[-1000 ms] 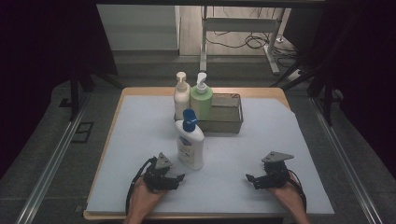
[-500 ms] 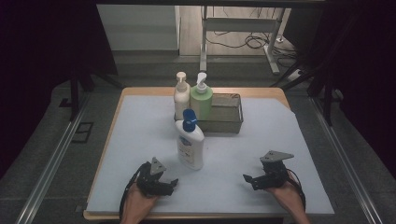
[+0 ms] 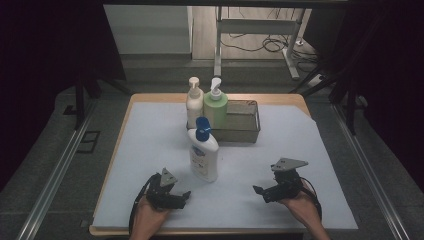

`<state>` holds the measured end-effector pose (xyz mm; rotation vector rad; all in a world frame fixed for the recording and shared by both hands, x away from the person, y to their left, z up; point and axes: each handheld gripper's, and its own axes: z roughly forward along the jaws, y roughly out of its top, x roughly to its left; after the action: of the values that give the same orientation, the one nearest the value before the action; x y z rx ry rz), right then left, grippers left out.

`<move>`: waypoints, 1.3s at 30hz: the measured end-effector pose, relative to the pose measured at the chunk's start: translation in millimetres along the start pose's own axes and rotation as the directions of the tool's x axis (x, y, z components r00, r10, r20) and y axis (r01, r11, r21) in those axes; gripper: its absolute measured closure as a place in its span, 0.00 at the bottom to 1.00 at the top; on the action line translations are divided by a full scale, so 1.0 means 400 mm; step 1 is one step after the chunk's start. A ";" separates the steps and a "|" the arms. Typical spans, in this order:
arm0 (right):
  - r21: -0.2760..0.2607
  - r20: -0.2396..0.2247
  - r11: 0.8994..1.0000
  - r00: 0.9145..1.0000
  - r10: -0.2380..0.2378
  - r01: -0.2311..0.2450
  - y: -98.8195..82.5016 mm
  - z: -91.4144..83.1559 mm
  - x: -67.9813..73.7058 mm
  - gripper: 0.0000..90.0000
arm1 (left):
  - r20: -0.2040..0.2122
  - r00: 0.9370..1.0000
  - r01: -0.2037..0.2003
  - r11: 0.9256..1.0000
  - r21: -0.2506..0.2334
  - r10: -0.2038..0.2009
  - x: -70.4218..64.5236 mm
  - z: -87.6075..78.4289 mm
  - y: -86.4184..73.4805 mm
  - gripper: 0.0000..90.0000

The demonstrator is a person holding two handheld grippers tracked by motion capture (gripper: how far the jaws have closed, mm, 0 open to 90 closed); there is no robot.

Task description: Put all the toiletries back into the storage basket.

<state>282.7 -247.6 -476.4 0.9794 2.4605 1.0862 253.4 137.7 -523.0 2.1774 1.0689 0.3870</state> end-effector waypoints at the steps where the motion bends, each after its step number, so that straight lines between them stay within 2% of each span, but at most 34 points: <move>1: -0.005 -0.002 1.000 1.000 -0.002 0.002 0.006 0.000 0.003 0.00 | 0.000 1.000 0.000 1.000 0.000 0.000 0.000 0.000 0.000 0.14; 9: -0.038 -0.044 0.999 0.999 0.005 -0.006 0.055 0.011 0.028 0.01 | -0.001 1.000 0.003 1.000 -0.002 -0.003 0.000 0.001 0.000 0.14; 26: -0.074 -0.096 0.997 0.995 -0.034 0.027 0.146 0.045 0.084 0.06 | -0.002 1.000 0.001 1.000 -0.002 -0.001 0.000 0.001 0.000 0.14; 39: -0.096 -0.111 0.994 0.992 -0.053 0.043 0.212 0.084 0.127 0.07 | -0.001 1.000 0.001 1.000 -0.001 -0.001 0.000 0.000 0.000 0.14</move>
<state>302.0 -153.2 -436.1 0.8483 2.4819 1.2614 253.5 137.6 -523.2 2.1757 1.0700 0.3886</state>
